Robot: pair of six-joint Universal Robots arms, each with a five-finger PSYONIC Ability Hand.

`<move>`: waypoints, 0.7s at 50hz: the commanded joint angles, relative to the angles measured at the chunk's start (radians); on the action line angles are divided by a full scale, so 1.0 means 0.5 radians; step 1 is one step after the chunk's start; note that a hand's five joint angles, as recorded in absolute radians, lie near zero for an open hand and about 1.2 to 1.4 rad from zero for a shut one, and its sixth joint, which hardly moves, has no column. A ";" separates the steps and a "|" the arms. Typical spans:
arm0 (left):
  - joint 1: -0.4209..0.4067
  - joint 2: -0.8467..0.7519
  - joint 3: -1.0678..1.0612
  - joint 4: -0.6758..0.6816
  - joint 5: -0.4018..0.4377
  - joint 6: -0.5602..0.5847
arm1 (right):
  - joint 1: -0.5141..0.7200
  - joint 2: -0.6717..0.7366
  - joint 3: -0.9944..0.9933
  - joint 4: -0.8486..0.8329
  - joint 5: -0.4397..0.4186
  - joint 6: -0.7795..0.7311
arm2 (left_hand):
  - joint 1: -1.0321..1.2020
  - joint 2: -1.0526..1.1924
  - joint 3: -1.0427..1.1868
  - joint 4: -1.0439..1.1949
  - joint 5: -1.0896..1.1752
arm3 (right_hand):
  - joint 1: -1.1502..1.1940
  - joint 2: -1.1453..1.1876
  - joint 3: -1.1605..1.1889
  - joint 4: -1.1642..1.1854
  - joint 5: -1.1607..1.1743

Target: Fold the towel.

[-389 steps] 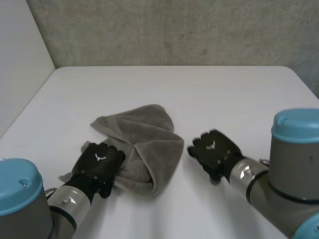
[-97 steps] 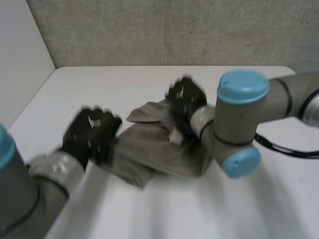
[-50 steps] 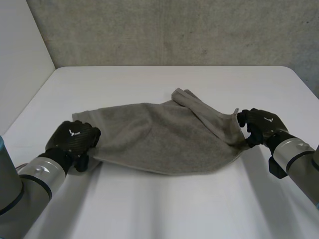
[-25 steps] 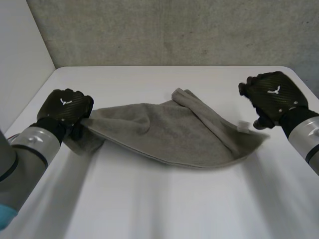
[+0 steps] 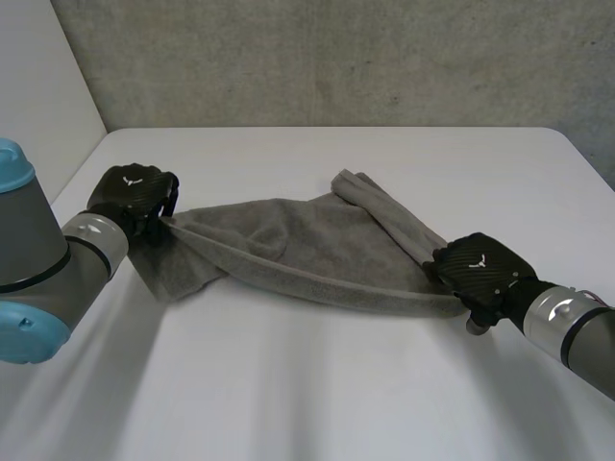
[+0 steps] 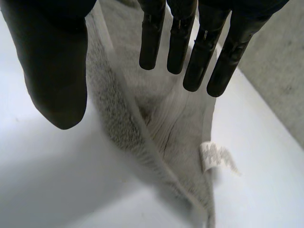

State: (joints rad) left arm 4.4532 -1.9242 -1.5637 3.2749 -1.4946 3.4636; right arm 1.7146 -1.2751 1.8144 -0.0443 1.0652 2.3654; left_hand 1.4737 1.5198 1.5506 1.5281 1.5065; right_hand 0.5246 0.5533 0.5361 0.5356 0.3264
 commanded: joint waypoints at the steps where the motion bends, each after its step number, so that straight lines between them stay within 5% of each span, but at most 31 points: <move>1: 0.018 0.001 -0.026 0.000 -0.002 0.000 | -0.005 0.280 -0.239 0.042 0.017 0.193 | -0.155 -0.247 -0.309 -0.264 -0.569 | -0.016 -0.073 -0.039 -0.038 0.031; 9: 0.037 0.004 -0.042 -0.003 -0.002 0.000 | 0.004 0.535 -0.484 0.171 0.020 0.279 | -0.155 -0.247 -0.309 -0.264 -0.569 | 0.230 0.173 0.207 0.209 0.278; 14: 0.064 0.010 -0.014 -0.003 0.001 0.000 | 0.010 0.599 -0.652 0.214 0.075 0.331 | -0.155 -0.247 -0.309 -0.264 -0.569 | 1.695 1.637 1.672 1.673 1.742; 24: 0.058 -0.088 0.351 0.022 0.010 0.013 | 0.124 0.599 -1.343 0.153 0.149 0.528 | -0.155 -0.247 -0.309 -0.264 -0.569 | 1.743 1.686 1.720 1.721 1.791; 27: 0.043 -0.189 0.664 0.092 0.013 0.010 | 0.166 0.633 -1.678 -0.120 0.250 0.568 | -0.155 -0.247 -0.309 -0.264 -0.569 | 1.743 1.686 1.720 1.721 1.791; 32: 0.022 -0.226 1.124 0.579 -0.045 -0.018 | 0.353 0.556 -1.816 -1.140 0.542 0.586 | -0.155 -0.247 -0.309 -0.264 -0.569 | 1.743 1.686 1.720 1.721 1.791; 35: 0.018 -0.174 1.155 0.712 -0.127 -0.046 | 0.393 0.516 -1.785 -1.093 0.536 0.583 | -0.155 -0.247 -0.309 -0.264 -0.569 | 1.743 1.686 1.720 1.721 1.791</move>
State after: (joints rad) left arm 4.4690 -2.0309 -1.1121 3.4319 -1.4990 3.4619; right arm 1.8428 -0.9725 0.9299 -0.3327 1.2628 2.6559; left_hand 1.4737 1.5199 1.5510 1.5281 1.5065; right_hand 1.3452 1.3180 1.3410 1.3420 1.1695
